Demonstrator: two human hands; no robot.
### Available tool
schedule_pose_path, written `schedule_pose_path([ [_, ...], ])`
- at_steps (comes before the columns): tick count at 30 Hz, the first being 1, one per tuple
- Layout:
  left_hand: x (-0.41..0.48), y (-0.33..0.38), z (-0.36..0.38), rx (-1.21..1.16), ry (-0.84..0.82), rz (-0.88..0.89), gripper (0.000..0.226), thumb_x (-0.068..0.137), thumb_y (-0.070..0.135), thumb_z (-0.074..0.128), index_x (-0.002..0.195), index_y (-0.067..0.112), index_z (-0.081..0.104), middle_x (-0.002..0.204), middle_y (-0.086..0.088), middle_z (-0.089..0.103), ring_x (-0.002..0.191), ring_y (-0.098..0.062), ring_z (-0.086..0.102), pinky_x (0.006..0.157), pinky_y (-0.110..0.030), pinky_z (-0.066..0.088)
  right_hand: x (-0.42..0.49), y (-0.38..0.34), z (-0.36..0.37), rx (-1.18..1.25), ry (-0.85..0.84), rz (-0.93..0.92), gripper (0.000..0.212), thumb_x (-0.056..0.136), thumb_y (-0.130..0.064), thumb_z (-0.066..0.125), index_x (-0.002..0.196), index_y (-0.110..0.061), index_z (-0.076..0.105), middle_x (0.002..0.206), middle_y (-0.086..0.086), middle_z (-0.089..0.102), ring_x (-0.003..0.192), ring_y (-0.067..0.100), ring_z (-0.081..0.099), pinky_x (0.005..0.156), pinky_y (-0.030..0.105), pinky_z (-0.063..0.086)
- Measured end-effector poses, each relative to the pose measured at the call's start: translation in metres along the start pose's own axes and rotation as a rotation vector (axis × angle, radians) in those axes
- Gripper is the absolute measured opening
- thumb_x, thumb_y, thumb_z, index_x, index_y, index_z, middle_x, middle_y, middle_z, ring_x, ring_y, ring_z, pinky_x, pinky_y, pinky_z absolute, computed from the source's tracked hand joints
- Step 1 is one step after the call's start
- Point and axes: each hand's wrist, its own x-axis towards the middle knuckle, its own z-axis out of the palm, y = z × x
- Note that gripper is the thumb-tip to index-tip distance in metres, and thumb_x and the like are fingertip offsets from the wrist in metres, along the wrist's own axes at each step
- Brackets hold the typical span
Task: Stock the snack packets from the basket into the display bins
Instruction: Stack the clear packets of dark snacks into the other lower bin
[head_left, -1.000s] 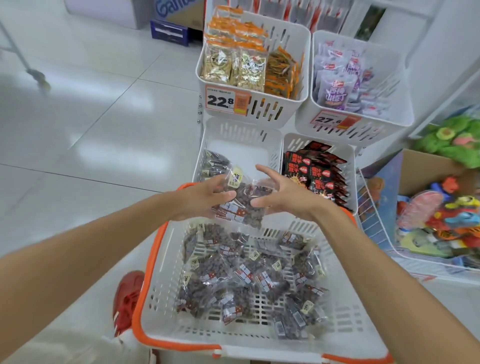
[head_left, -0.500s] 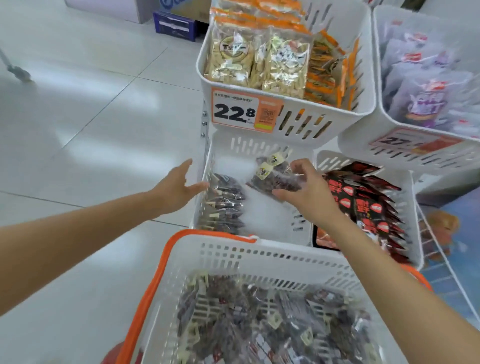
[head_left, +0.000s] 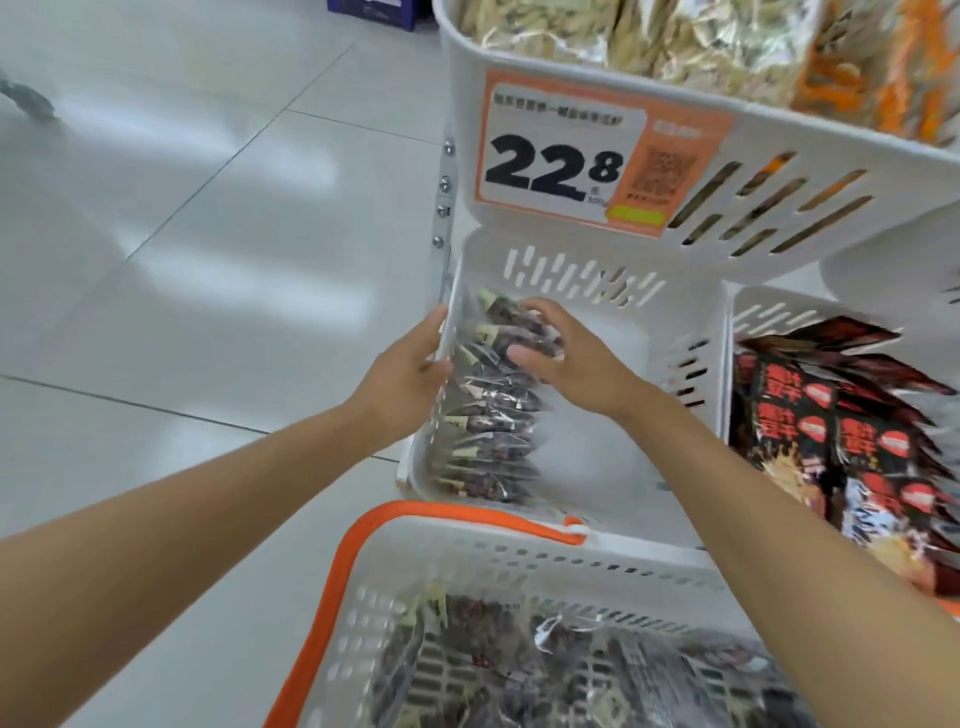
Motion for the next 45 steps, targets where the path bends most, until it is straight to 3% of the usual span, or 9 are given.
schedule_pose_path([
  [6,0.000,-0.009,0.001,0.065,0.000,0.020,0.063,0.103,0.004,0.039,0.119,0.063,0.028,0.092,0.045,0.055,0.078,0.023,0.051,0.075,-0.002,0.039,-0.004,0.011,-0.001,0.073,-0.020,0.011,0.073,0.089,-0.041,0.068,0.150,-0.034,0.029,0.158,-0.005,0.024,0.140,0.015,0.029,0.111,0.033,0.030],
  [11,-0.003,-0.010,0.003,0.048,-0.019,0.016,0.061,0.105,0.009,0.038,0.148,0.048,0.023,0.141,0.006,0.055,0.126,-0.017,0.053,0.111,-0.041,0.039,-0.006,0.017,0.011,0.124,-0.050,0.023,0.084,0.084,-0.045,0.072,0.152,-0.036,0.023,0.158,-0.008,0.024,0.144,0.015,0.027,0.117,0.038,0.029],
  [16,-0.009,-0.001,0.004,0.062,0.003,0.034,0.058,0.104,0.005,0.038,0.147,0.043,0.026,0.134,0.015,0.053,0.125,-0.015,0.051,0.102,-0.026,0.041,-0.013,0.011,0.016,0.202,0.029,0.041,0.092,0.081,-0.042,0.077,0.153,-0.034,0.020,0.159,-0.009,0.019,0.144,0.012,0.023,0.108,0.027,0.026],
  [21,-0.045,0.019,-0.001,0.377,0.184,0.038,0.060,0.099,0.025,0.055,0.152,0.022,0.027,0.148,-0.006,0.043,0.134,-0.025,0.042,0.111,-0.045,0.037,-0.053,-0.006,0.004,0.153,0.157,0.079,0.086,0.081,-0.044,0.076,0.151,-0.034,0.026,0.156,-0.008,0.026,0.141,0.013,0.029,0.115,0.040,0.032],
  [28,-0.146,0.073,-0.010,0.440,-0.115,0.066,0.037,0.098,0.023,0.057,0.134,0.023,0.049,0.122,0.002,0.054,0.094,-0.013,0.057,0.066,-0.013,0.044,-0.176,-0.054,-0.003,0.022,0.369,0.001,0.047,0.089,-0.024,0.070,0.133,-0.022,0.054,0.111,-0.006,0.054,0.091,0.010,0.051,0.074,0.013,0.036],
  [31,-0.190,0.083,0.001,0.504,-0.217,0.031,0.035,0.098,0.024,0.057,0.131,0.018,0.052,0.120,-0.001,0.056,0.092,-0.016,0.057,0.083,-0.028,0.050,-0.230,-0.059,0.006,-0.038,0.264,0.042,0.050,0.089,-0.026,0.069,0.135,-0.024,0.050,0.114,-0.004,0.053,0.093,0.011,0.051,0.076,0.022,0.041],
  [36,-0.242,0.076,0.035,0.266,-0.209,-0.019,0.030,0.096,0.017,0.059,0.126,0.013,0.053,0.107,-0.002,0.051,0.077,-0.019,0.052,0.067,-0.030,0.045,-0.307,-0.026,0.018,-0.114,-0.076,0.271,0.070,0.090,-0.033,0.070,0.149,-0.028,0.032,0.151,-0.001,0.031,0.132,0.019,0.038,0.107,0.036,0.037],
  [39,-0.264,0.059,0.056,0.212,-0.147,-0.074,0.029,0.097,0.019,0.058,0.126,0.017,0.052,0.101,0.004,0.055,0.074,-0.013,0.053,0.059,-0.021,0.043,-0.342,0.014,0.015,-0.129,-0.032,0.391,0.066,0.087,-0.025,0.073,0.144,-0.019,0.040,0.145,0.002,0.039,0.133,0.023,0.040,0.108,0.039,0.038],
  [45,-0.284,0.030,0.085,0.001,-0.065,-0.230,0.023,0.096,0.013,0.059,0.117,0.015,0.053,0.101,-0.002,0.059,0.095,-0.027,0.062,0.080,-0.035,0.053,-0.342,0.066,0.036,-0.194,-0.066,0.471,0.079,0.085,-0.014,0.074,0.152,-0.020,0.031,0.155,0.003,0.036,0.136,0.024,0.043,0.105,0.033,0.040],
])
